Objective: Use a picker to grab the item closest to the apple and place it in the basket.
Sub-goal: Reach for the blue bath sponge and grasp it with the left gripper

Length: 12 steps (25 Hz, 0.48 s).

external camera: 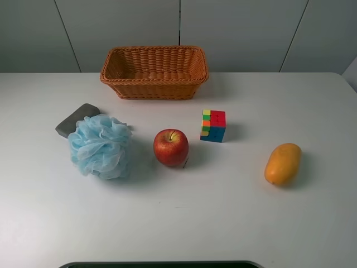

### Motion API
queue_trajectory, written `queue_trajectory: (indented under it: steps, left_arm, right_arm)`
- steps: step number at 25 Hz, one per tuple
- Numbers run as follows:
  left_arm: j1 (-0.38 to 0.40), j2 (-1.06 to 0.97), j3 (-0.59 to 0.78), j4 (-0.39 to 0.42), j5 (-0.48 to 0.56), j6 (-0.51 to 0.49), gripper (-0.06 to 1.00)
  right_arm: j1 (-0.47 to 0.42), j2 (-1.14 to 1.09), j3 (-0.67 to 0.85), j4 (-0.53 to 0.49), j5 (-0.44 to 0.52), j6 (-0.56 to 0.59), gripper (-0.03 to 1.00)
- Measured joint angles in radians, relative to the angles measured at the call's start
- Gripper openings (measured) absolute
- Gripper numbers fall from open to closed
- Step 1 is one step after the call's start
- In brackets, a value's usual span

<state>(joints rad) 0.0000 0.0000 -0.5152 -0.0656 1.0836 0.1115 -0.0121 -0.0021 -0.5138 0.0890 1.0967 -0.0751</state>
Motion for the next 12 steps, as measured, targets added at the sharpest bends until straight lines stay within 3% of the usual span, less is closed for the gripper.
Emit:
queue_trajectory:
  steps: [5, 12]
  left_arm:
    - [0.000, 0.020, -0.056, 0.010, 0.022, -0.040, 0.74]
    - [0.000, 0.309, -0.258, 0.023, 0.100, -0.055, 0.74]
  right_arm:
    - [0.000, 0.000, 0.000, 0.000, 0.000, 0.020, 0.63]
    - [0.000, 0.000, 0.000, 0.000, 0.000, 0.024, 0.63]
